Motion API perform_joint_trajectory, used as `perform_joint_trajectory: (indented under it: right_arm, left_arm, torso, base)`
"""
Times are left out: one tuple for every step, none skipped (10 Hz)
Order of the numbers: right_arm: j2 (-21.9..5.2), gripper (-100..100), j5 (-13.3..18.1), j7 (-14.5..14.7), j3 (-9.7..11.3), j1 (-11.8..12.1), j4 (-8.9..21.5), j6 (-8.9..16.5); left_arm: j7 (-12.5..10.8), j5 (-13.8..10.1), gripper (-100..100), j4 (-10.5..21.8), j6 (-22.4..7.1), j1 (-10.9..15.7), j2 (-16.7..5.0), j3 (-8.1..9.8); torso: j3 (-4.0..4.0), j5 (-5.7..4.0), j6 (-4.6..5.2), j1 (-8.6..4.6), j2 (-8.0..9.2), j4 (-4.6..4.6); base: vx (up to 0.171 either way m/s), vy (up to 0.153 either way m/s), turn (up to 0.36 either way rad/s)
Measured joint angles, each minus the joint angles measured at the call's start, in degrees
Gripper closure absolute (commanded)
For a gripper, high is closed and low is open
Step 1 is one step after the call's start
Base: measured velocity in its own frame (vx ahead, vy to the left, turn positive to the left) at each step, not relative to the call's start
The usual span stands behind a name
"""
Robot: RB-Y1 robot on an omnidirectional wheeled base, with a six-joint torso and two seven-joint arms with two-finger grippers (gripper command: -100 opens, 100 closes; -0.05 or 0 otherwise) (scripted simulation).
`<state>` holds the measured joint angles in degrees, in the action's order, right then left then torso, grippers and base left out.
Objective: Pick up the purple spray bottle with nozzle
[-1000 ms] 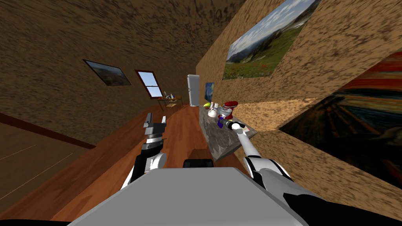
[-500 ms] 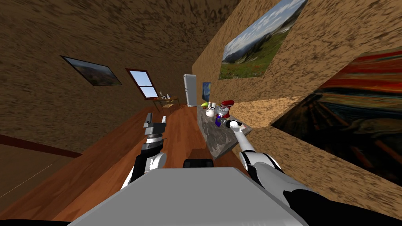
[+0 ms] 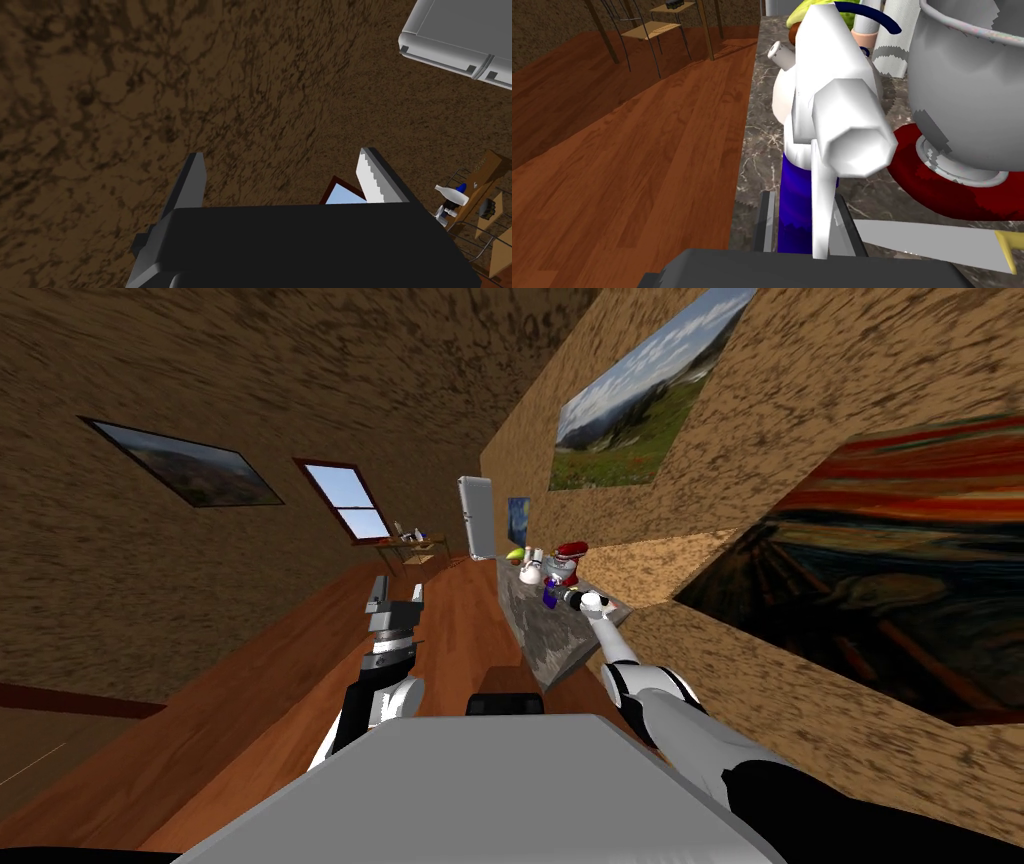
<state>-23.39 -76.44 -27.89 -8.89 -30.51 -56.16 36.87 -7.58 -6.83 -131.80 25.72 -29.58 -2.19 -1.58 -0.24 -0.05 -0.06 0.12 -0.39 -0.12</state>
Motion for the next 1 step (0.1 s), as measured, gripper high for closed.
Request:
perform_joint_trajectory:
  right_arm:
    - [0.03, 0, 0.01, 0.33, 0.02, -0.03, 0.02, 0.03]
  left_arm:
    - [0.00, 0.00, 0, 0.00, 0.00, 0.00, 0.00, 0.00]
  torso:
    - [0.00, -0.01, 0.03, -0.05, 0.00, 0.01]
  base:
    - [0.000, 0.000, 0.000]
